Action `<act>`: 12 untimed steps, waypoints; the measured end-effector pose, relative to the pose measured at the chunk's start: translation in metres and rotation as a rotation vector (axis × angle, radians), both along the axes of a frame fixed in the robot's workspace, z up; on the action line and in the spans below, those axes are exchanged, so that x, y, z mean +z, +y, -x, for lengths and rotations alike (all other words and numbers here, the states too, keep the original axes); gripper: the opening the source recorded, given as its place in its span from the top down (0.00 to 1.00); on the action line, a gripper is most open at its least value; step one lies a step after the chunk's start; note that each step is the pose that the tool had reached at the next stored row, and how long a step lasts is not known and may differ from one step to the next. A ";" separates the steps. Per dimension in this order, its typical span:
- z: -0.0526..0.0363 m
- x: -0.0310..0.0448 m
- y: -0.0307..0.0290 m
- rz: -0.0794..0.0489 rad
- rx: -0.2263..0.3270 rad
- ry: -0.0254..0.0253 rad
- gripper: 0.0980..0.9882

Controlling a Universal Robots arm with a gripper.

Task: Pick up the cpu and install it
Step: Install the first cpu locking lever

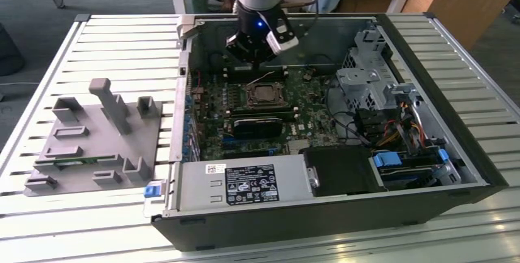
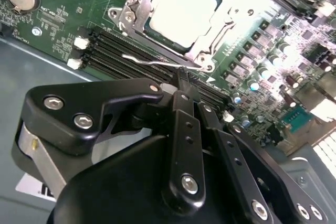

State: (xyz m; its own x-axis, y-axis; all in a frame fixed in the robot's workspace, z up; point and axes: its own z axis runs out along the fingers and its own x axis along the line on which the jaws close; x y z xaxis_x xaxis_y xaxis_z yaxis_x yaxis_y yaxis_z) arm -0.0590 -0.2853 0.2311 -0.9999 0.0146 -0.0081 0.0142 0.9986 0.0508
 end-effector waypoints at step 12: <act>-0.0112 -0.0060 0.0027 0.000 0.000 0.0029 0.99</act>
